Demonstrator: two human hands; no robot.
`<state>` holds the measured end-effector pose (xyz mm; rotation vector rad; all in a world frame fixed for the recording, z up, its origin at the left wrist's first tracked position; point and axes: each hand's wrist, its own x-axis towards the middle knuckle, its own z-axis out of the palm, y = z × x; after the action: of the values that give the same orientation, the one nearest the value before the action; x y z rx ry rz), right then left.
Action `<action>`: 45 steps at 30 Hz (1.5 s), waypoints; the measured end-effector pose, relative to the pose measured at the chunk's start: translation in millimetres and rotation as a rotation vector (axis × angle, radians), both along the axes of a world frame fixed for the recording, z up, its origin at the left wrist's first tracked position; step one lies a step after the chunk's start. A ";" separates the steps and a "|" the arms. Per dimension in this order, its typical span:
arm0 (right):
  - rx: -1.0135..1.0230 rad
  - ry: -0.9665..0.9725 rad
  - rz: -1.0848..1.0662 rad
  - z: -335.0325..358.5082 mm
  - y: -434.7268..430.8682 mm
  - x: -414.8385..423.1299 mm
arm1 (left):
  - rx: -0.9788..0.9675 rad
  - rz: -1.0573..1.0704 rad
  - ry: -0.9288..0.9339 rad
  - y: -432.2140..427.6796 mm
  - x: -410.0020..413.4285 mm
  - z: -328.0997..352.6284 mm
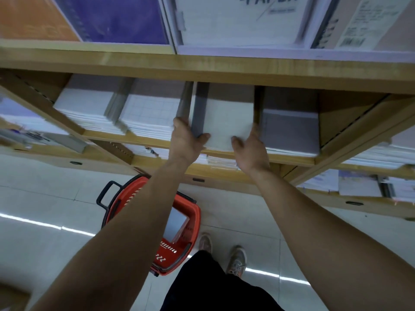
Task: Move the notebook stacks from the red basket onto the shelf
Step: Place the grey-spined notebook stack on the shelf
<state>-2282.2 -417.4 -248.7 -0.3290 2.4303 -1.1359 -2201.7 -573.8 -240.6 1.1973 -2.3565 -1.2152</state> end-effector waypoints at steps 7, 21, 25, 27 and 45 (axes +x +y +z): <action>-0.036 -0.118 0.007 15.8 -19.8 53.7 | 0.033 -0.017 -0.038 -27.0 75.0 4.1; 0.032 -0.094 0.162 5.4 -150.7 102.7 | 0.022 0.141 0.005 -183.6 78.9 -6.0; 0.183 -0.087 0.186 -22.1 -137.9 109.8 | -0.073 0.169 0.003 -194.7 55.7 -15.1; 0.213 -0.044 0.217 -25.6 -137.5 110.1 | -0.084 0.213 -0.027 -199.1 44.9 -13.0; 0.230 0.179 0.288 -9.8 -201.2 88.7 | -0.247 0.128 0.050 -214.2 74.1 -34.0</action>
<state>-2193.5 -618.6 -258.5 -0.7061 2.5297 -0.7225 -2127.6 -788.0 -274.6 1.1984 -2.2744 -0.8733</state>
